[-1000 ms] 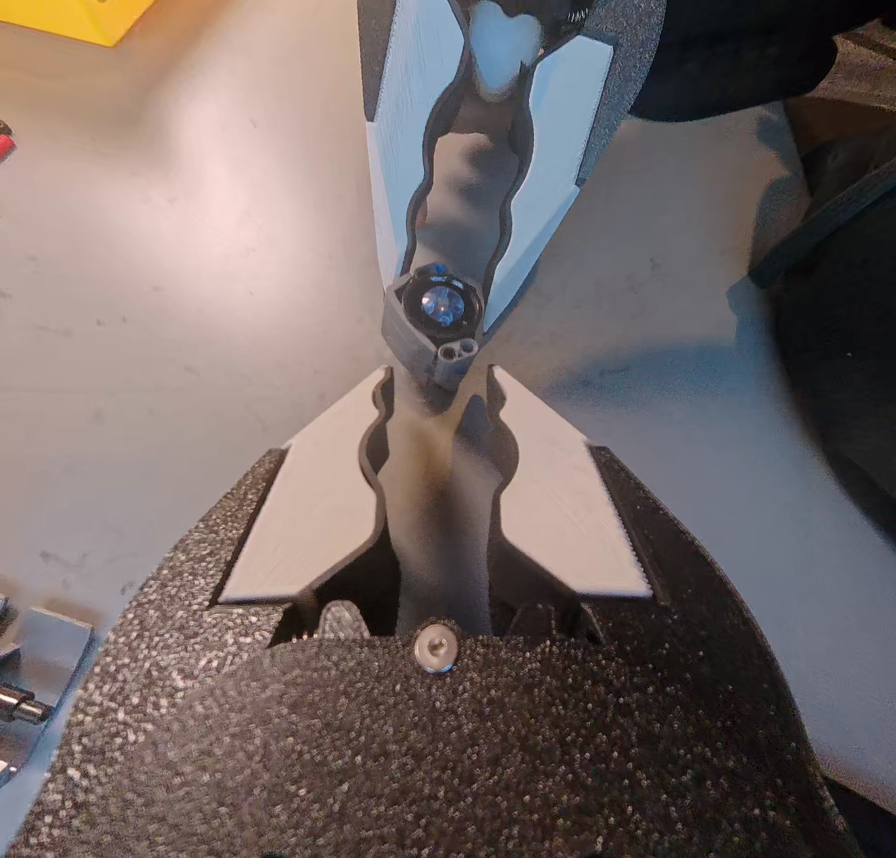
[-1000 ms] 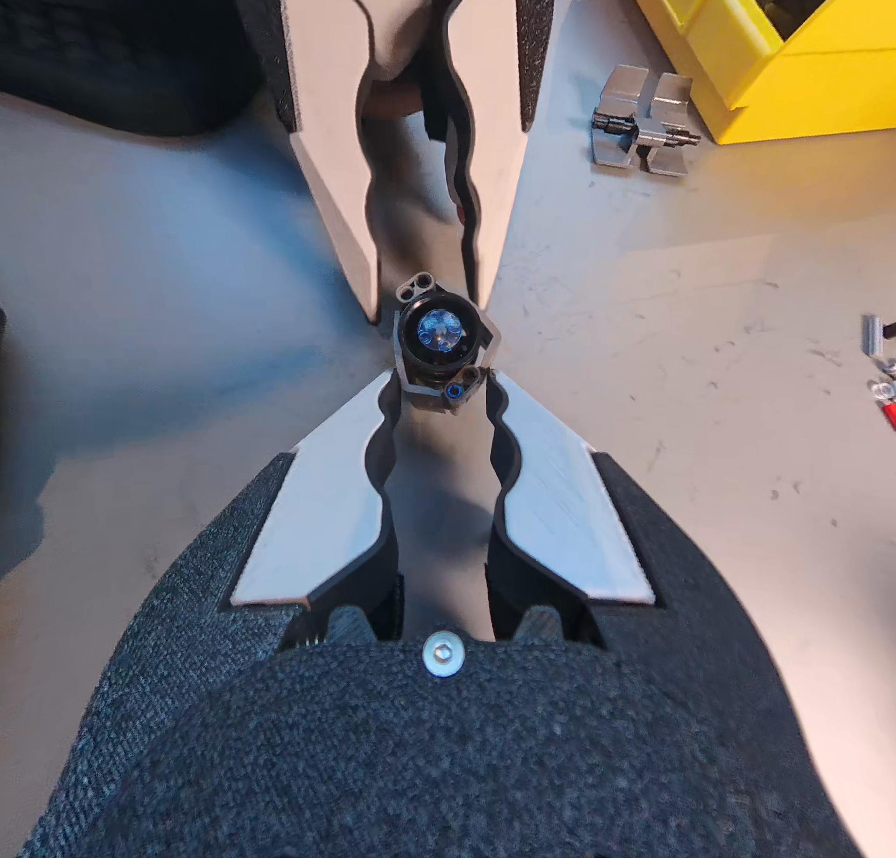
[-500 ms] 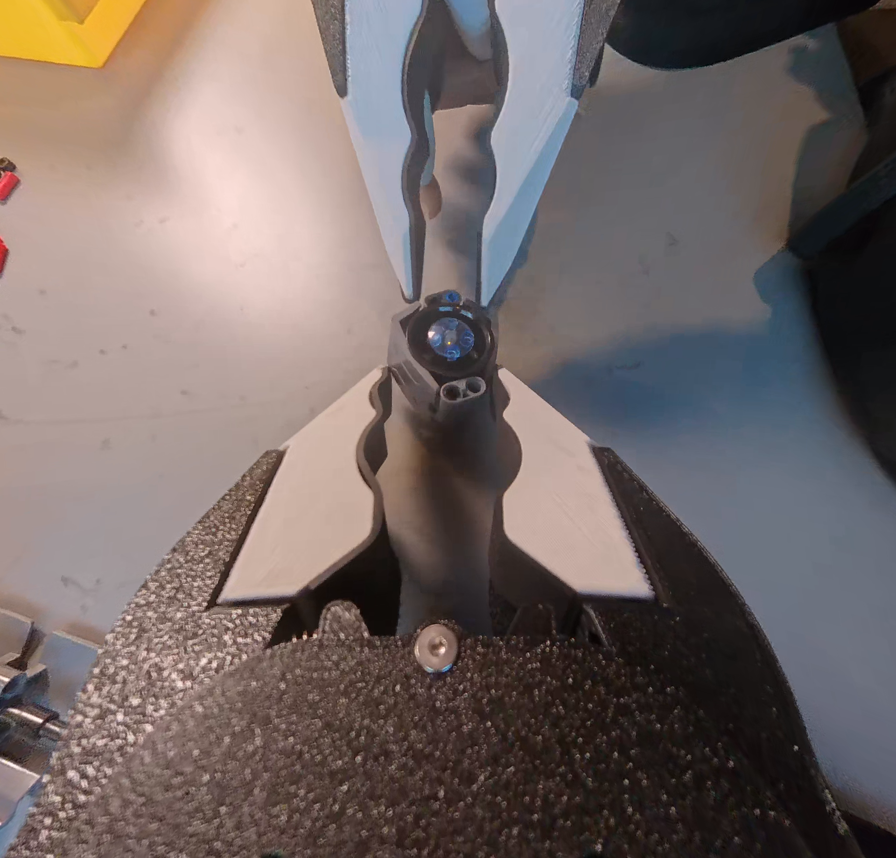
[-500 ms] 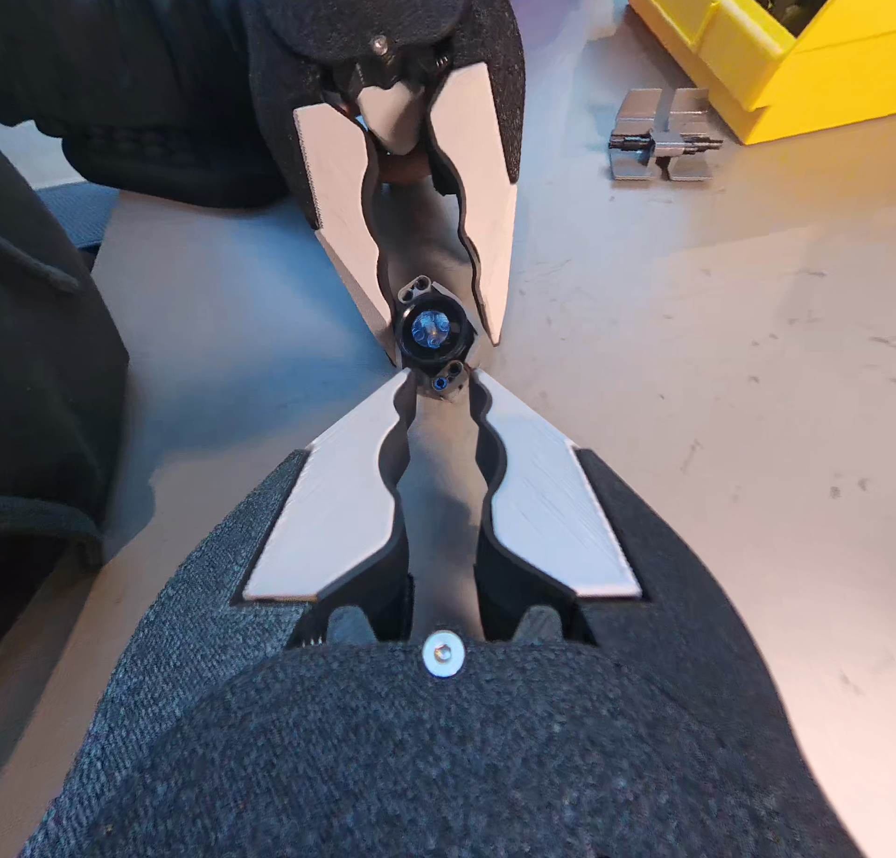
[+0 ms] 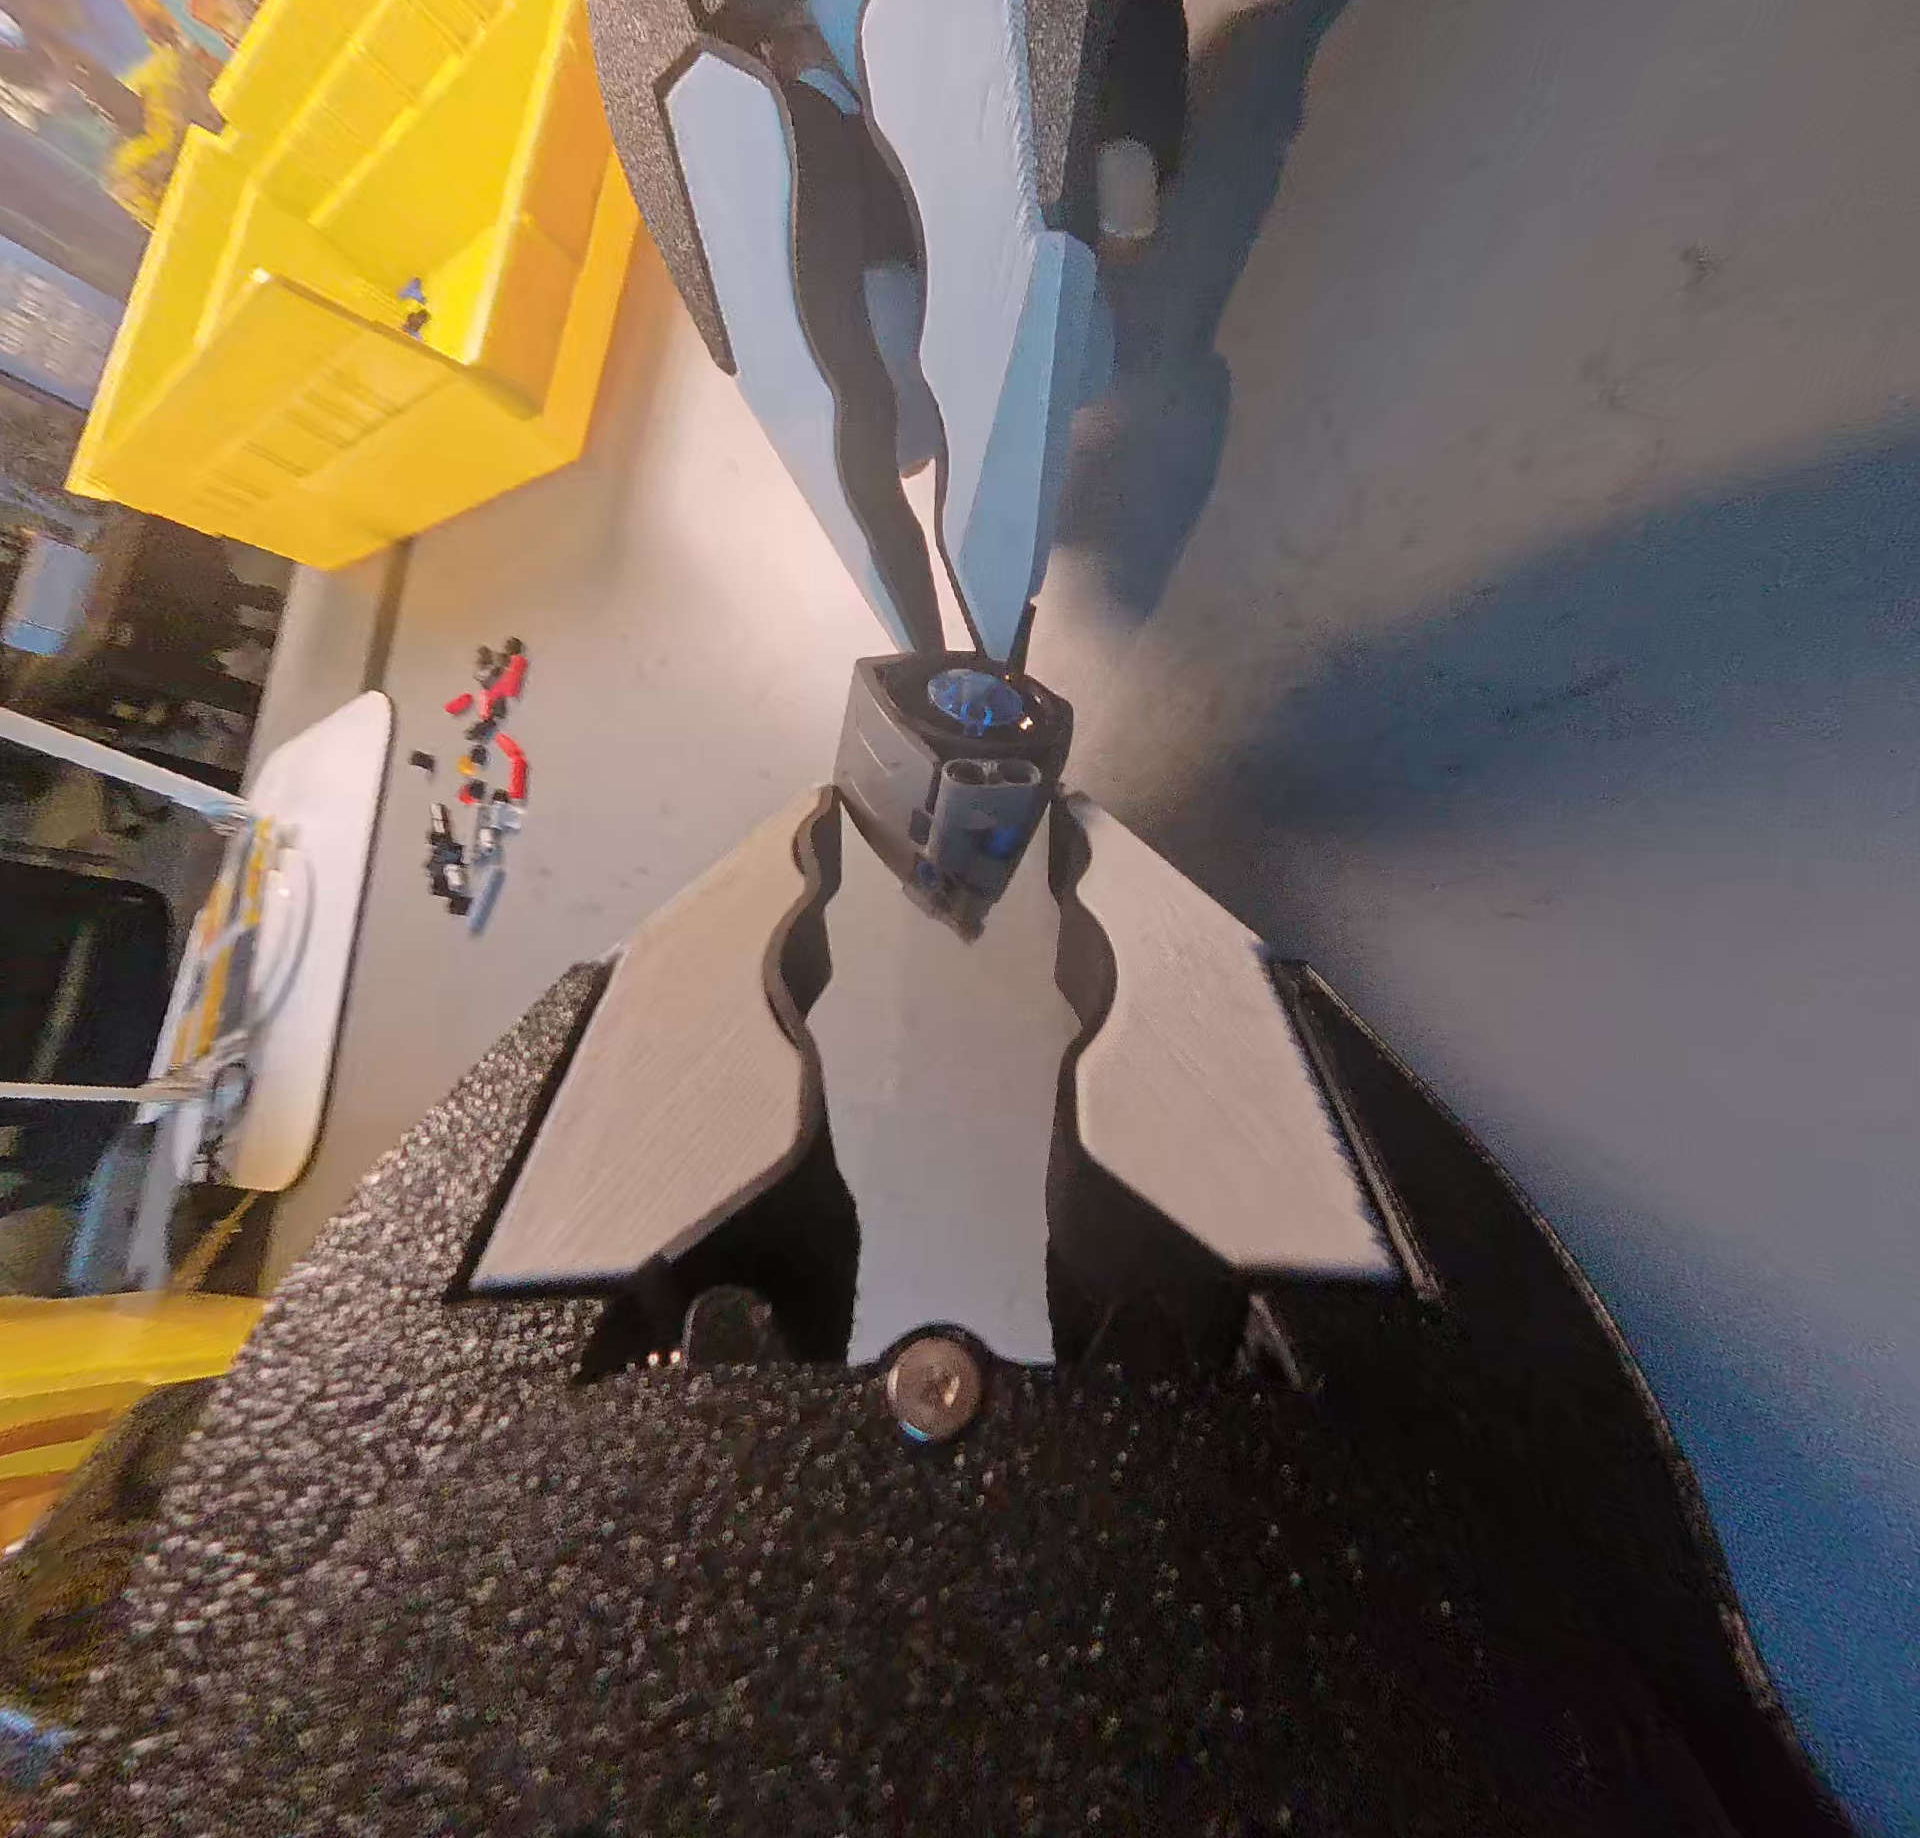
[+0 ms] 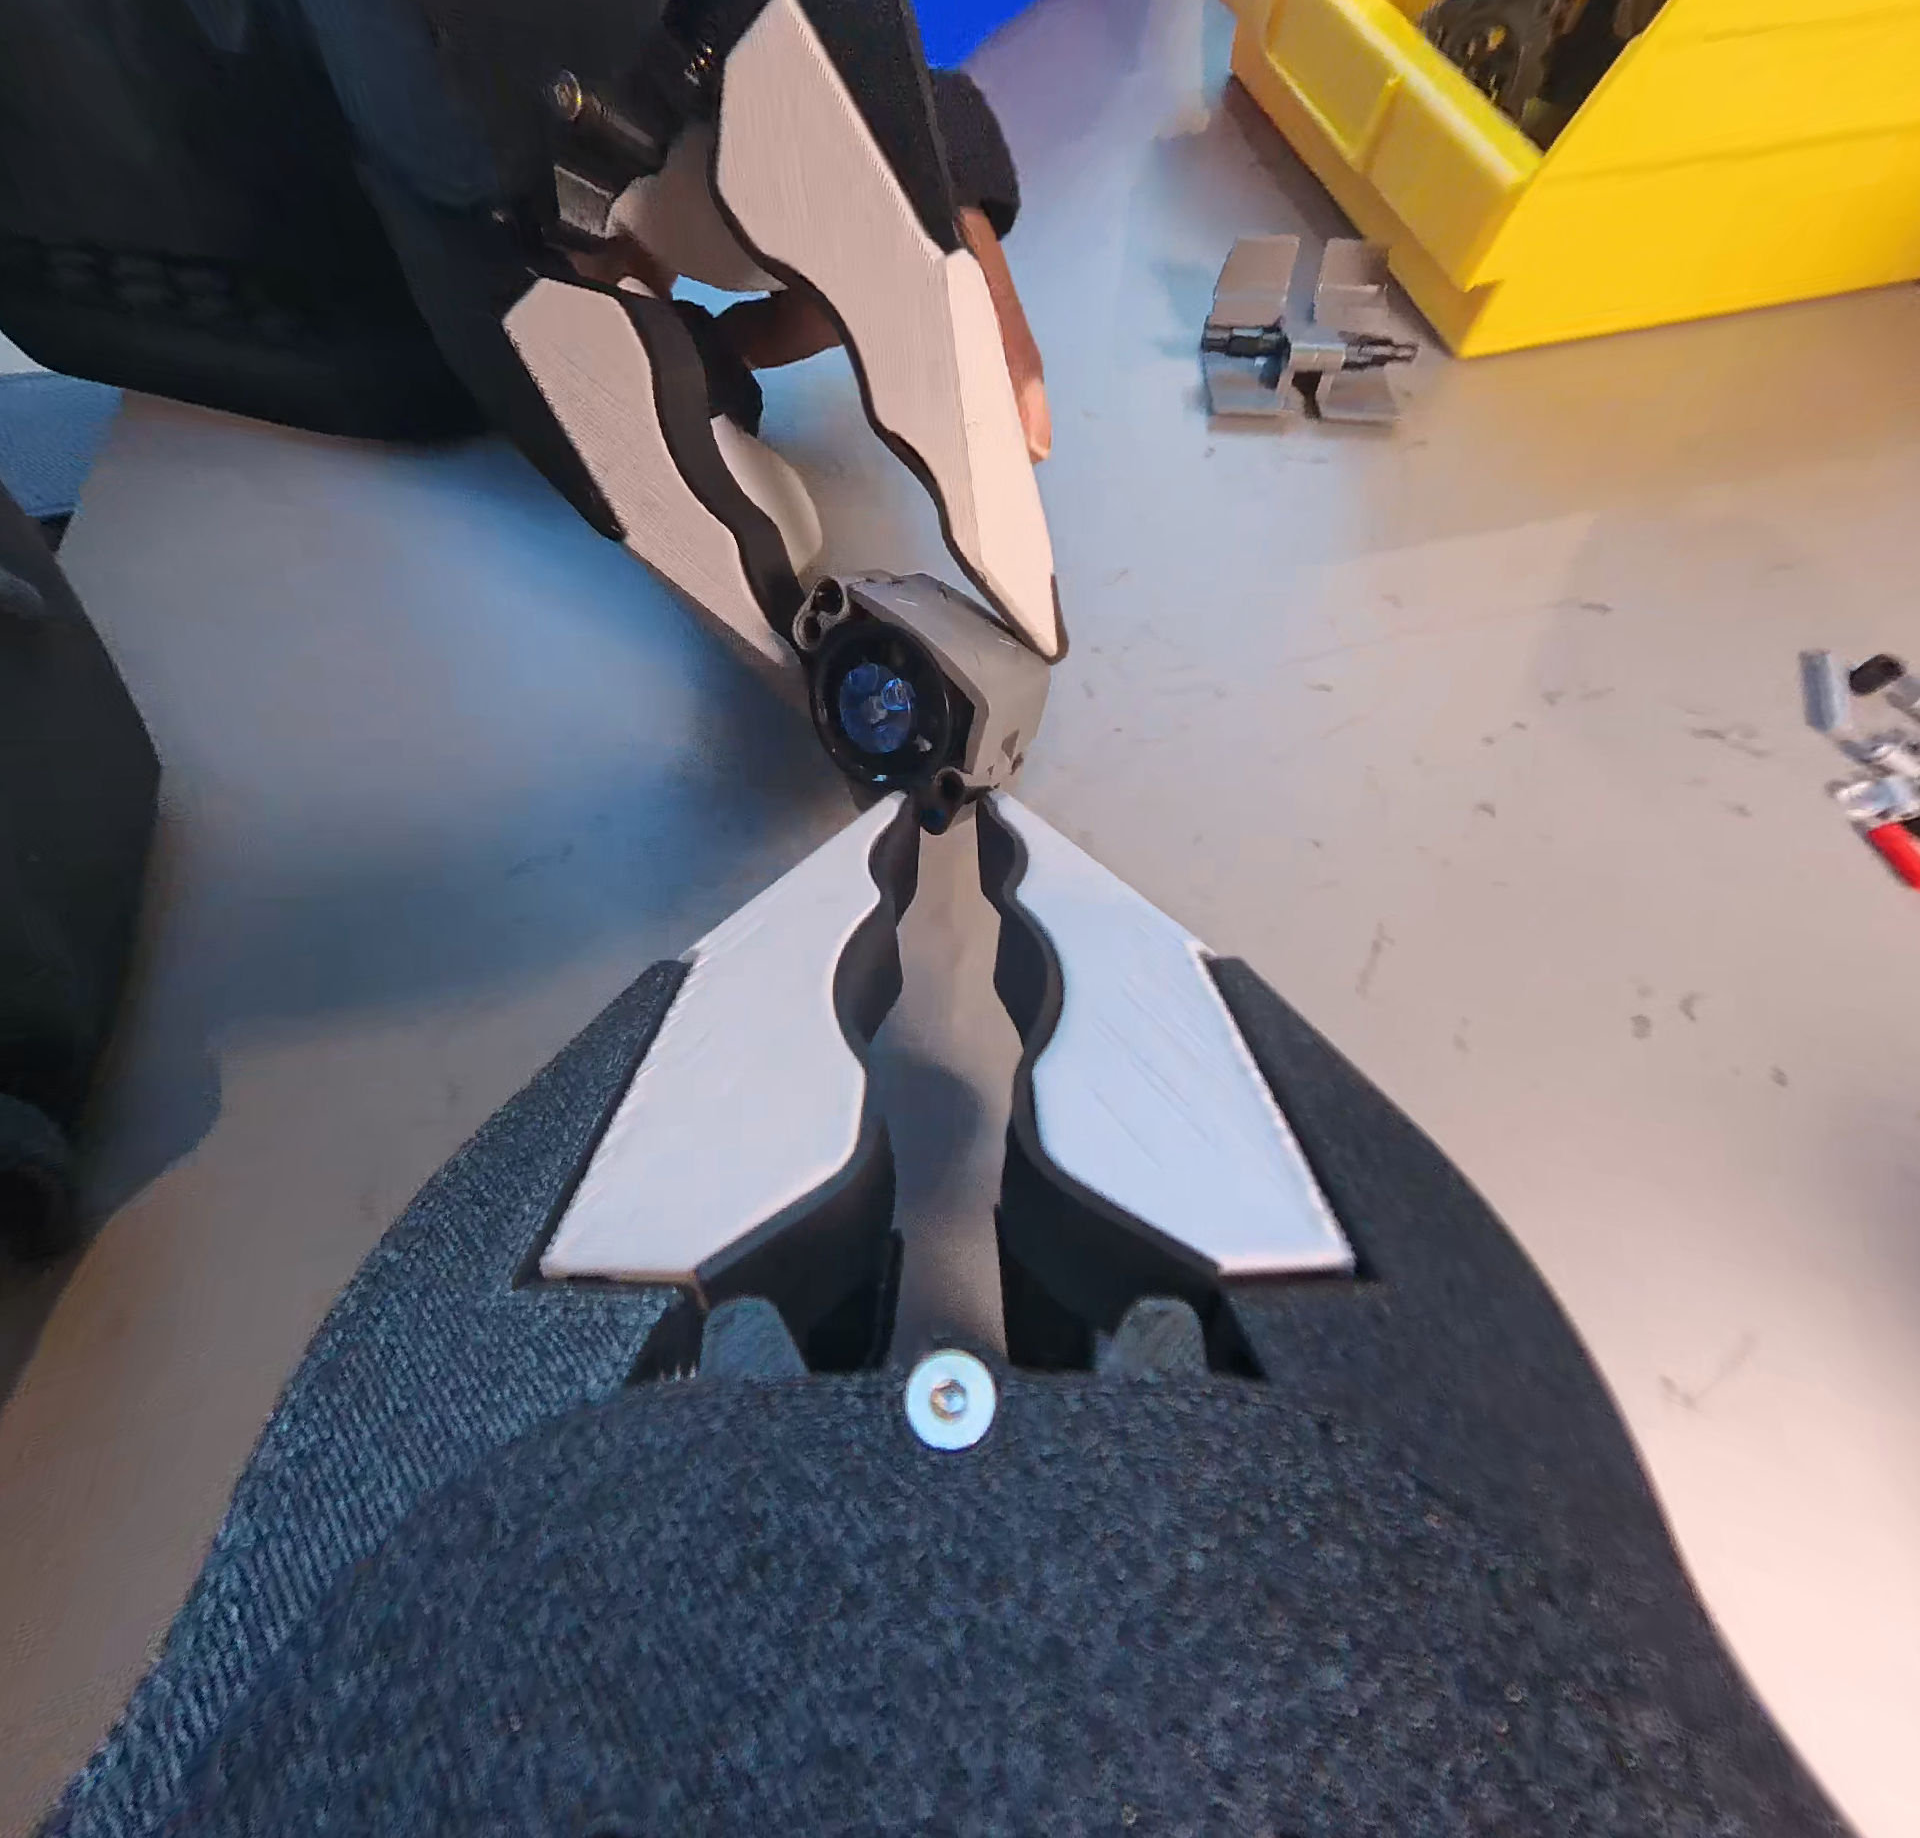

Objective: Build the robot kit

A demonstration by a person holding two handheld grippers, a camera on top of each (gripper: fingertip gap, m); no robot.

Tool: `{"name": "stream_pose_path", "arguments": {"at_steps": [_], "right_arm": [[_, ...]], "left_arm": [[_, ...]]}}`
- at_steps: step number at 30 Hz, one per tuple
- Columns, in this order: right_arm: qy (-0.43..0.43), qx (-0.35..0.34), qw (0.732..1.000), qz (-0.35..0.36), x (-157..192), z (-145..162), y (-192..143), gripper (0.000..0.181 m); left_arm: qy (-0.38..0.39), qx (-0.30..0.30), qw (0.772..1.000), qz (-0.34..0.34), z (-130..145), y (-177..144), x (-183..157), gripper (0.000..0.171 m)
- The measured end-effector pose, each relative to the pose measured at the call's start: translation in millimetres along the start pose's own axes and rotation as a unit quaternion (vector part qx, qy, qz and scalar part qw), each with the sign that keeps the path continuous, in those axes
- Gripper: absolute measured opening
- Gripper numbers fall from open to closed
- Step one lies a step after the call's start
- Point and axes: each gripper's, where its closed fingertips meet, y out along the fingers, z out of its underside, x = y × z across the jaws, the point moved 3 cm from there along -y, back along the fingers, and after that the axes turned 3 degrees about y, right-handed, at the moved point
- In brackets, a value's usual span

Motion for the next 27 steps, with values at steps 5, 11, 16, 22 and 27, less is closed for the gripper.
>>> {"name": "stream_pose_path", "arguments": {"at_steps": [5, 11, 16, 22, 27], "right_arm": [[-0.107, -0.050, 0.991, 0.070, -5.7, -19.7, -13.1, 0.008], [-0.278, -0.093, 0.945, 0.143, -3.9, -35.4, -33.4, 0.006], [-0.362, -0.139, 0.911, 0.144, 19.2, -51.2, -41.2, 0.006], [-0.283, -0.174, 0.933, 0.138, 18.6, -58.3, -39.2, 0.006], [0.023, -0.233, 0.970, 0.069, -2.8, -71.7, -39.2, 0.043]], "left_arm": [[0.043, -0.017, 0.996, -0.080, -6.1, -8.0, 16.6, 0.040], [-0.271, -0.193, 0.939, 0.081, -22.8, -28.7, 28.5, 0.057], [-0.420, -0.272, 0.847, 0.181, -32.6, -34.9, 34.5, 0.070], [-0.301, -0.204, 0.927, 0.093, -38.3, -25.5, 23.7, 0.033], [-0.174, -0.120, 0.970, -0.122, -28.2, -30.7, 49.6, 0.034]]}}
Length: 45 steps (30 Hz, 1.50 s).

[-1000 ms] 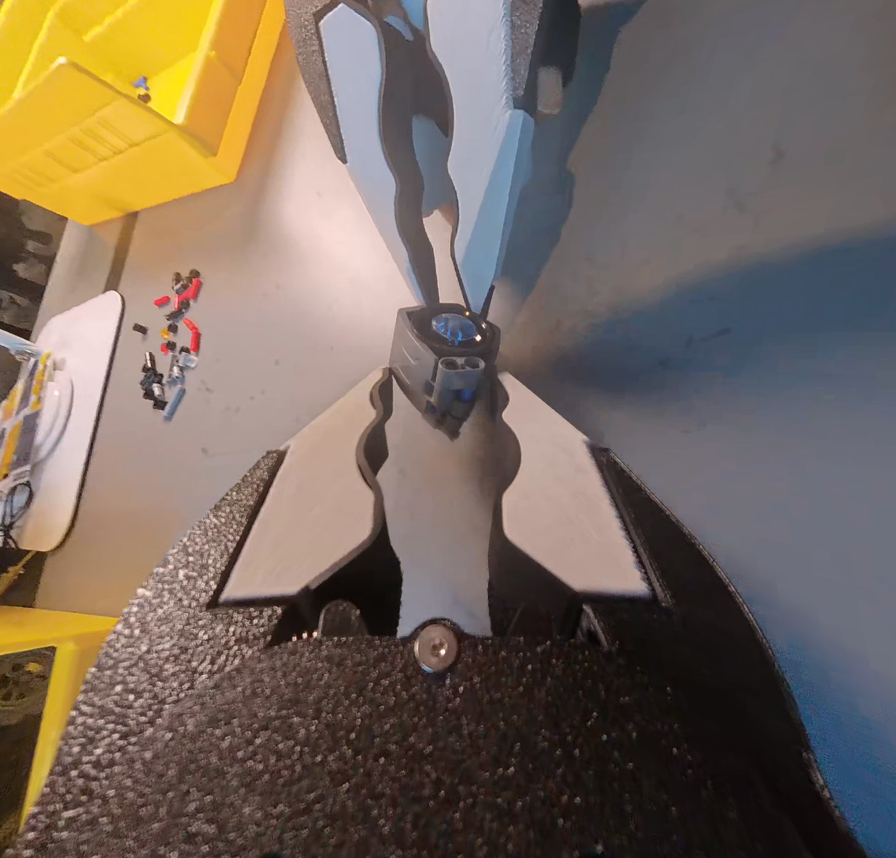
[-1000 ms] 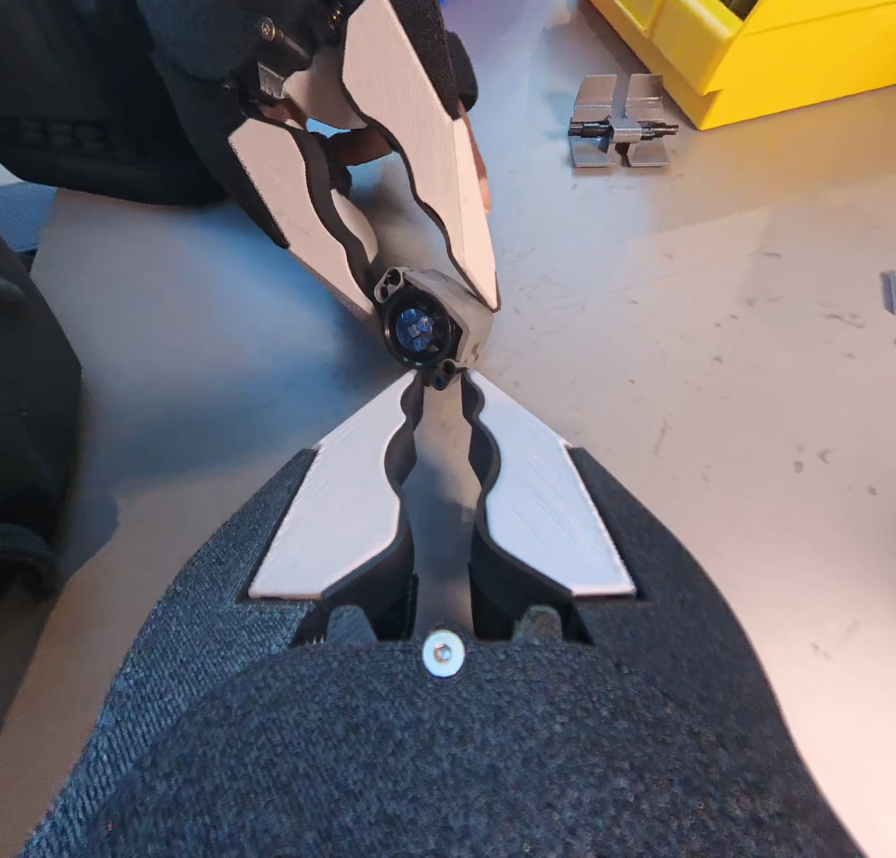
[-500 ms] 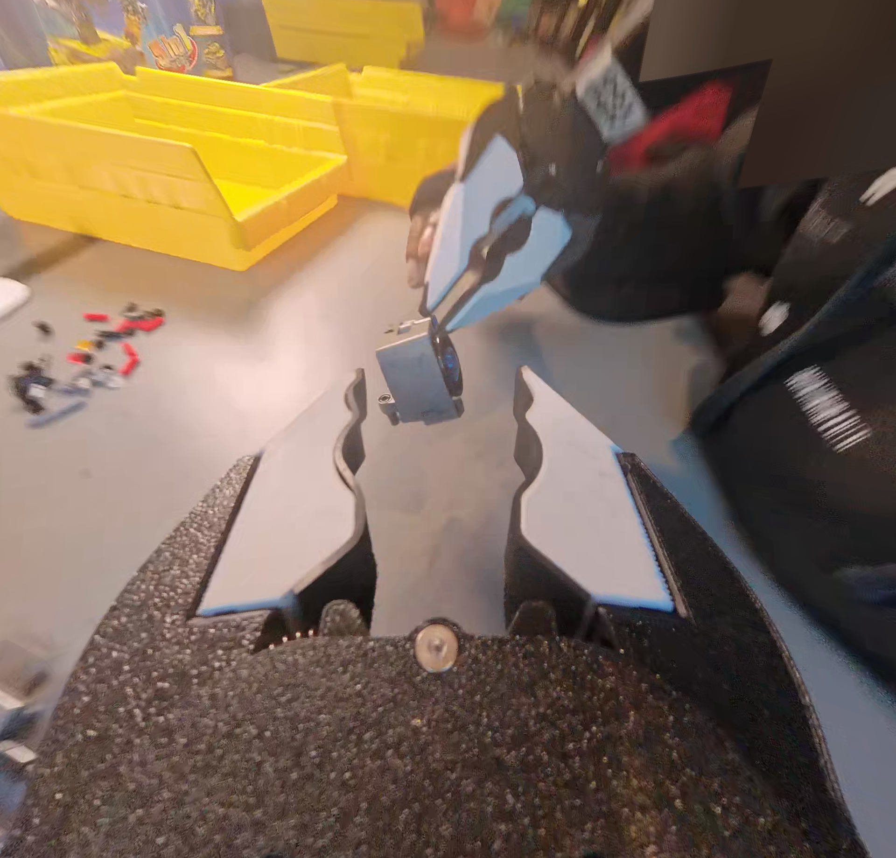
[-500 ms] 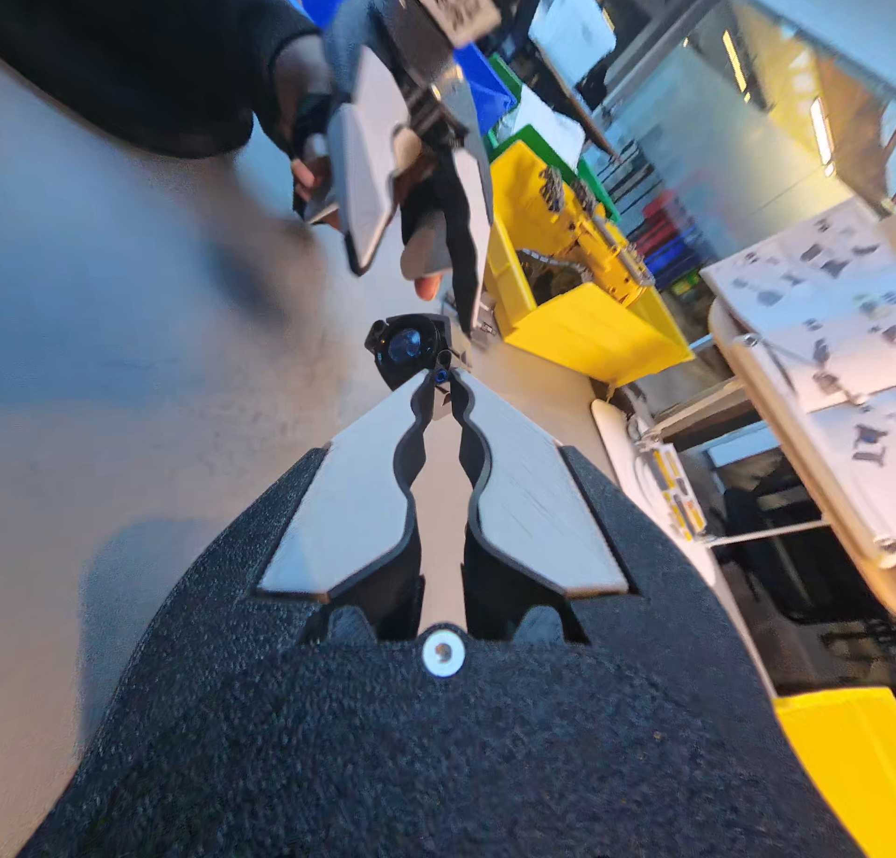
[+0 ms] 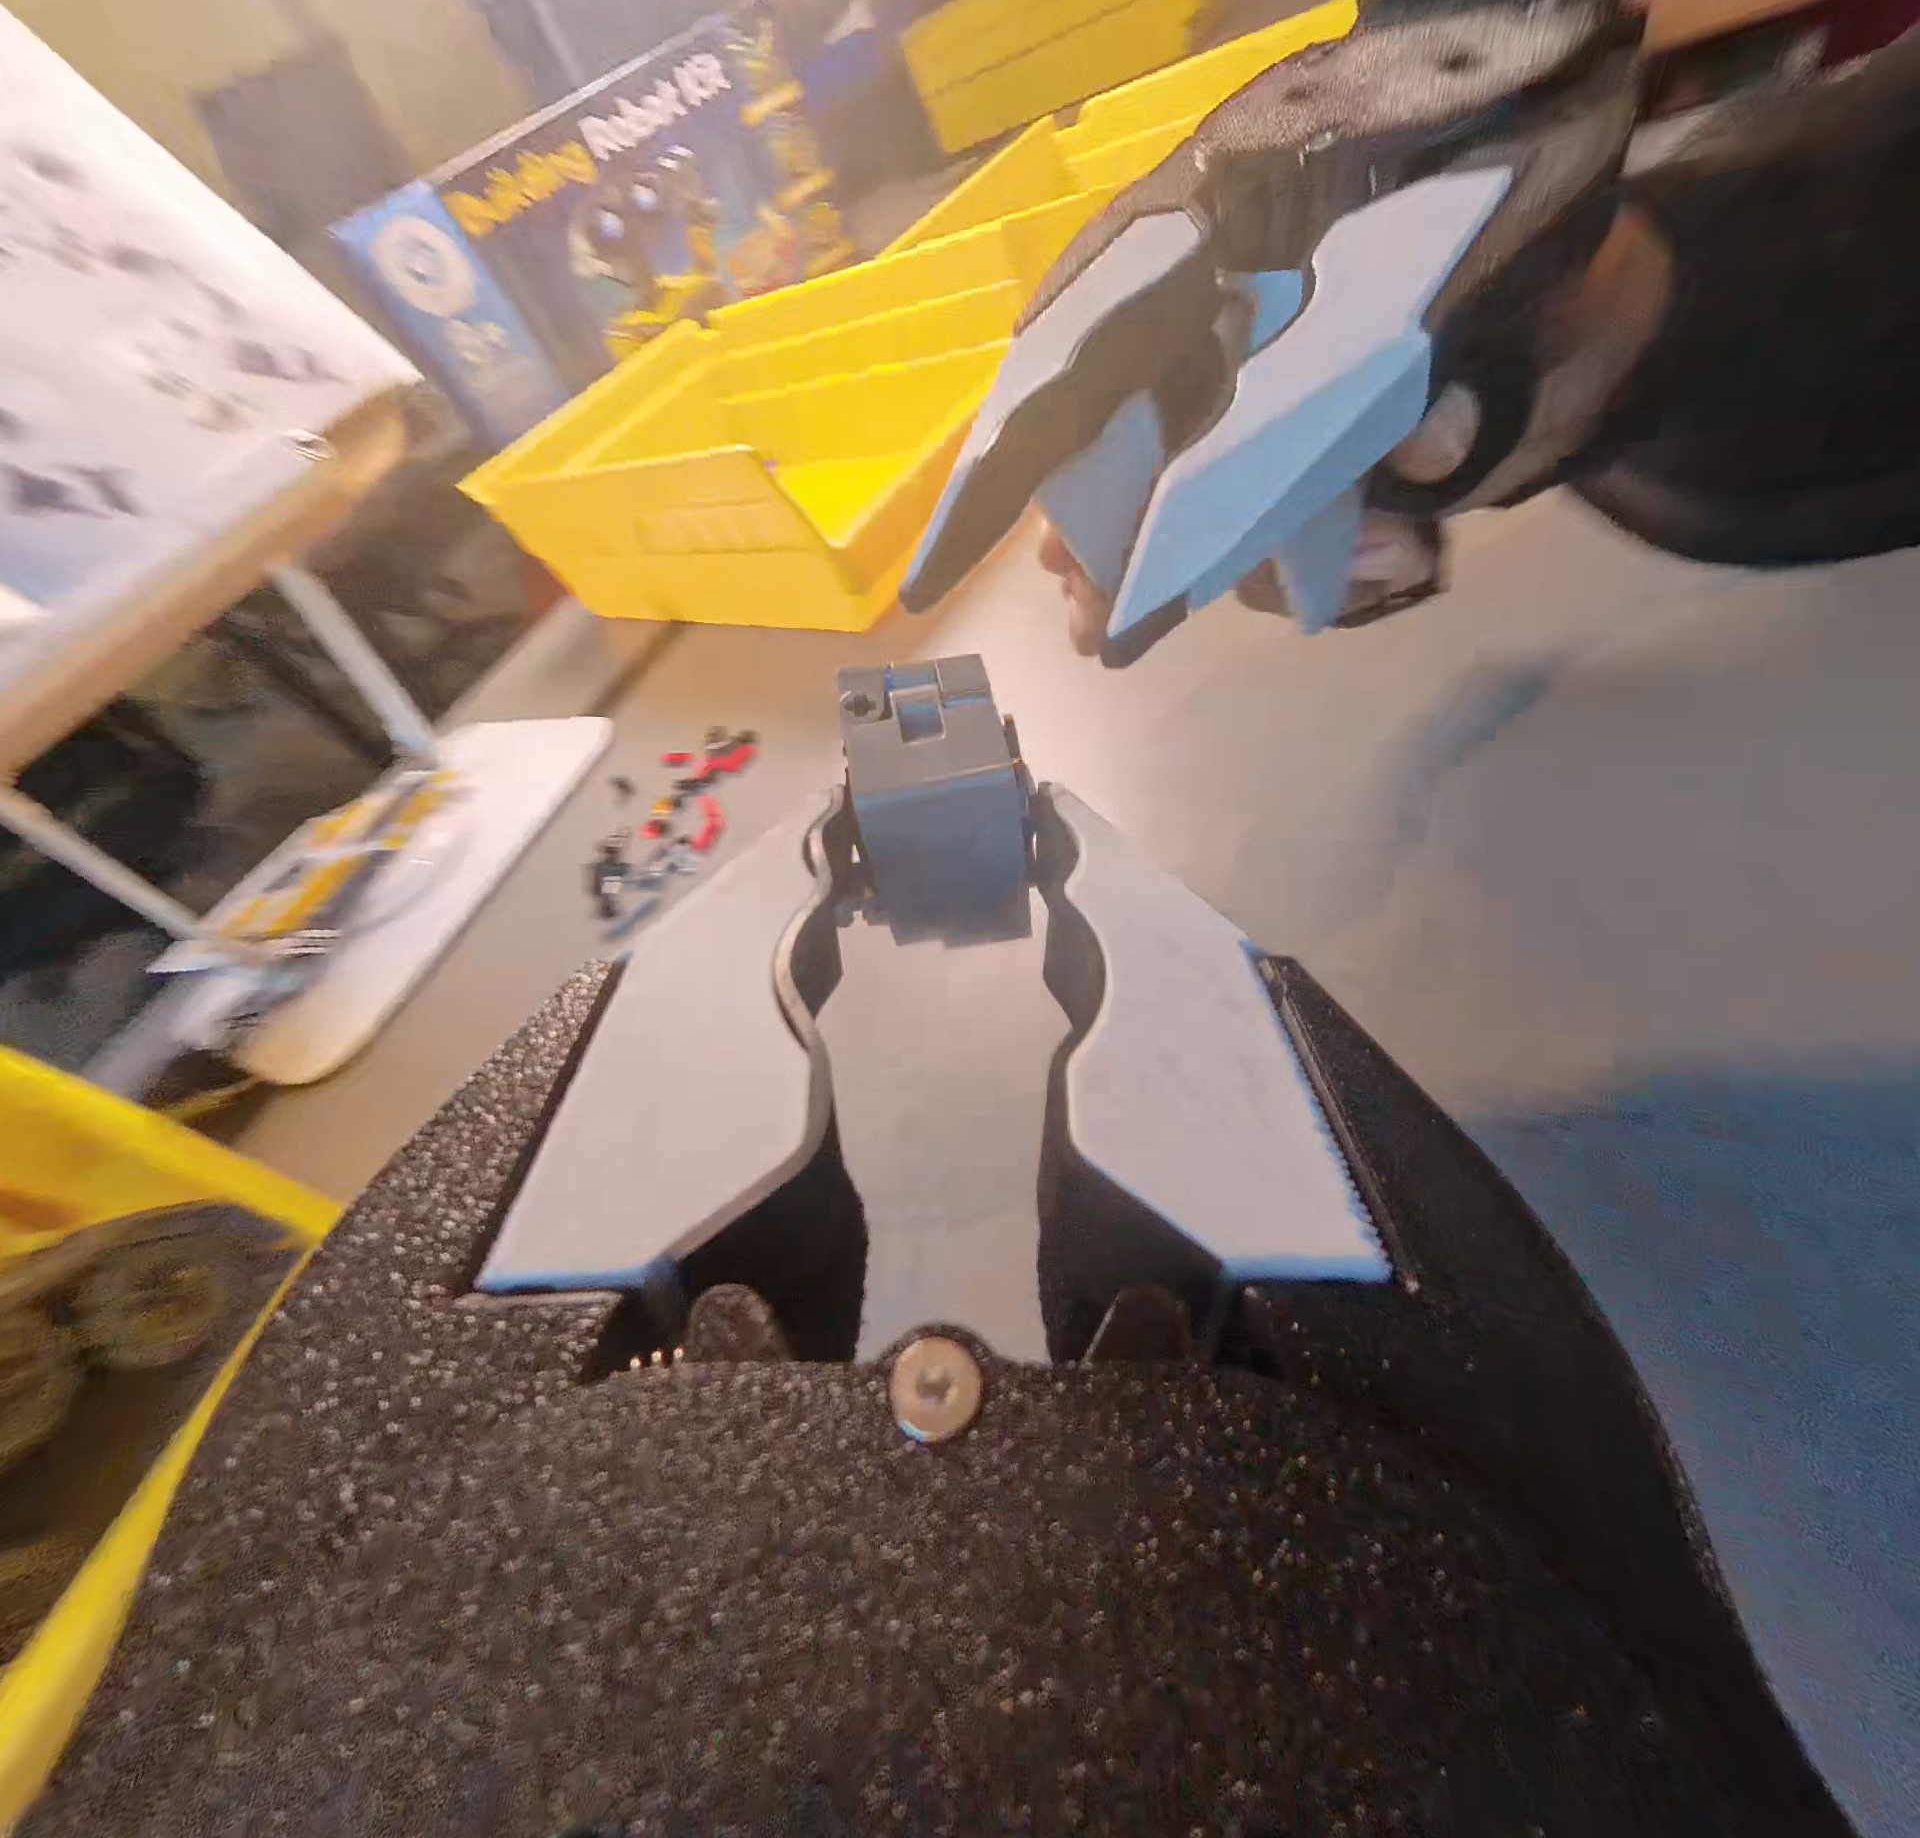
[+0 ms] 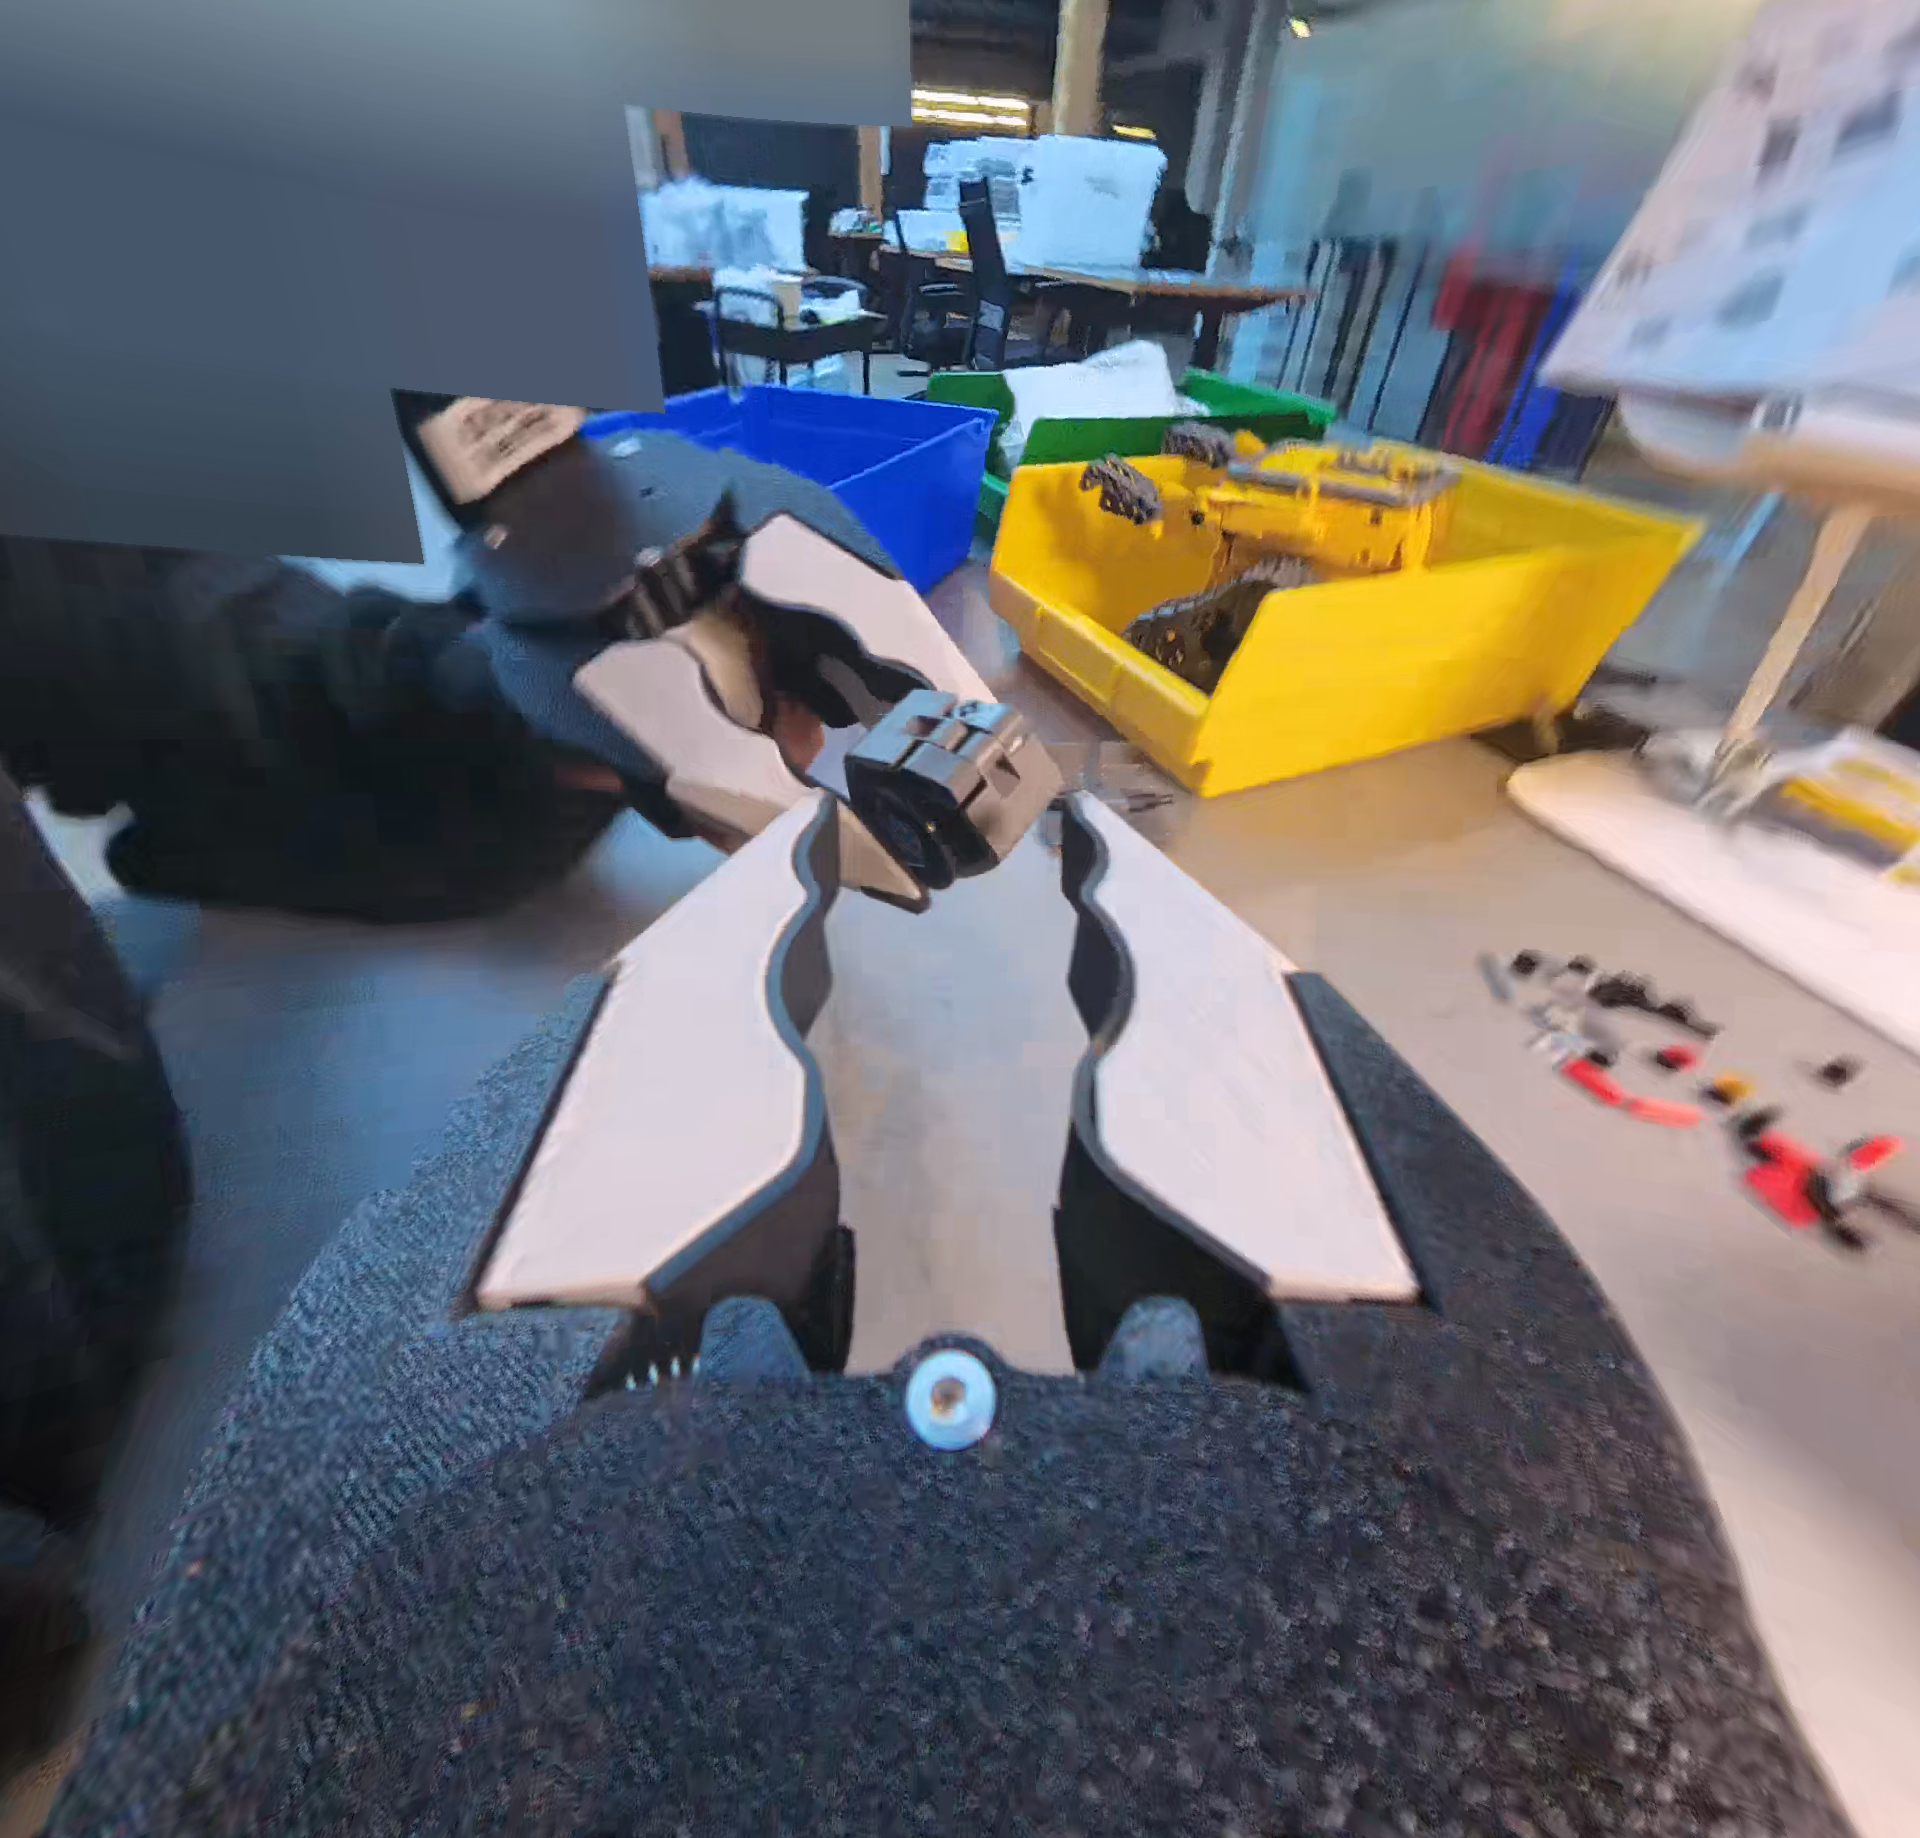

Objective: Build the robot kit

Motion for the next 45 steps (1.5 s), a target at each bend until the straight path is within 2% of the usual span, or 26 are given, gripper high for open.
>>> {"name": "stream_pose_path", "arguments": {"at_steps": [2, 4, 6, 7, 9, 11, 12, 13, 15, 17, 20, 23, 27, 29, 31, 33, 35, 38, 43, 45], "right_arm": [[0.069, 0.003, 0.997, 0.022, -2.4, 4.8, 10.4, 0.052], [0.091, 0.014, 0.995, 0.032, 1.1, 9.1, 21.3, 0.061], [0.089, 0.026, 0.995, 0.046, -1.1, 11.7, 26.1, 0.047], [0.084, 0.028, 0.995, 0.038, -1.5, 11.6, 25.8, 0.046], [0.089, 0.041, 0.995, 0.023, -4.3, 14.6, 22.0, 0.046], [0.056, 0.062, 0.996, 0.005, -5.1, 18.6, 15.7, 0.046], [0.033, 0.077, 0.996, 0.006, -7.0, 21.6, 12.4, 0.046], [0.008, 0.080, 0.997, 0.003, -7.1, 22.1, 9.1, 0.046], [-0.032, 0.086, 0.995, -0.028, 1.8, 21.8, 5.3, 0.046], [-0.070, 0.079, 0.993, -0.052, 13.5, 18.6, 5.2, 0.046], [-0.121, 0.088, 0.987, -0.056, 21.6, 21.1, 6.6, 0.046], [-0.125, 0.077, 0.986, -0.081, 31.2, 20.3, 5.9, 0.045], [-0.128, 0.070, 0.984, -0.099, 31.9, 18.9, 2.2, 0.045], [-0.108, 0.063, 0.985, -0.117, 31.2, 18.7, -0.5, 0.045], [-0.100, 0.058, 0.986, -0.123, 30.1, 20.1, -1.5, 0.045], [-0.108, 0.064, 0.986, -0.105, 26.1, 22.2, 0.4, 0.045], [-0.132, 0.059, 0.988, -0.056, 14.9, 19.8, 0.9, 0.045], [-0.186, 0.042, 0.982, -0.016, 7.9, 11.2, -3.6, 0.046], [-0.262, 0.061, 0.963, -0.007, 16.7, 19.1, 0.1, 0.033], [-0.253, 0.063, 0.965, -0.015, 17.0, 19.8, 0.0, 0.032]], "left_arm": [[0.051, 0.016, 0.997, -0.053, -2.0, 2.0, 2.8, 0.034], [0.082, 0.031, 0.993, -0.079, -3.1, 5.9, 1.3, 0.033], [0.101, 0.030, 0.990, -0.092, -6.3, 8.2, -1.5, 0.033], [0.107, 0.030, 0.989, -0.096, -6.4, 8.4, -1.4, 0.033], [0.074, 0.024, 0.996, -0.052, -2.2, 10.6, -6.5, 0.036], [-0.032, 0.001, 0.998, 0.058, 3.1, 9.3, -18.0, 0.049], [-0.103, -0.013, 0.989, 0.106, 3.3, 5.7, -18.9, 0.052], [-0.178, -0.028, 0.973, 0.146, 2.4, 2.2, -15.5, 0.056], [-0.320, -0.064, 0.924, 0.202, -1.9, -2.3, -3.9, 0.063], [-0.407, -0.078, 0.878, 0.241, 0.1, -1.2, -1.6, 0.066], [-0.470, -0.091, 0.820, 0.315, -7.7, -1.3, -15.7, 0.061], [-0.489, -0.092, 0.795, 0.347, -11.3, 0.0, -26.1, 0.049], [-0.527, -0.109, 0.756, 0.373, -13.7, -4.0, -23.2, 0.045], [-0.532, -0.110, 0.749, 0.379, -14.4, -5.4, -22.8, 0.042], [-0.523, -0.106, 0.760, 0.371, -14.1, -4.2, -23.9, 0.042], [-0.520, -0.101, 0.771, 0.354, -11.3, -3.1, -20.7, 0.041], [-0.533, -0.102, 0.774, 0.326, -6.3, -1.6, -12.6, 0.039], [-0.560, -0.104, 0.768, 0.294, 0.8, 0.8, -3.6, 0.038], [-0.578, -0.088, 0.758, 0.289, 5.5, 5.7, -8.0, 0.037], [-0.588, -0.088, 0.748, 0.295, 6.5, 5.8, -9.1, 0.038]]}}
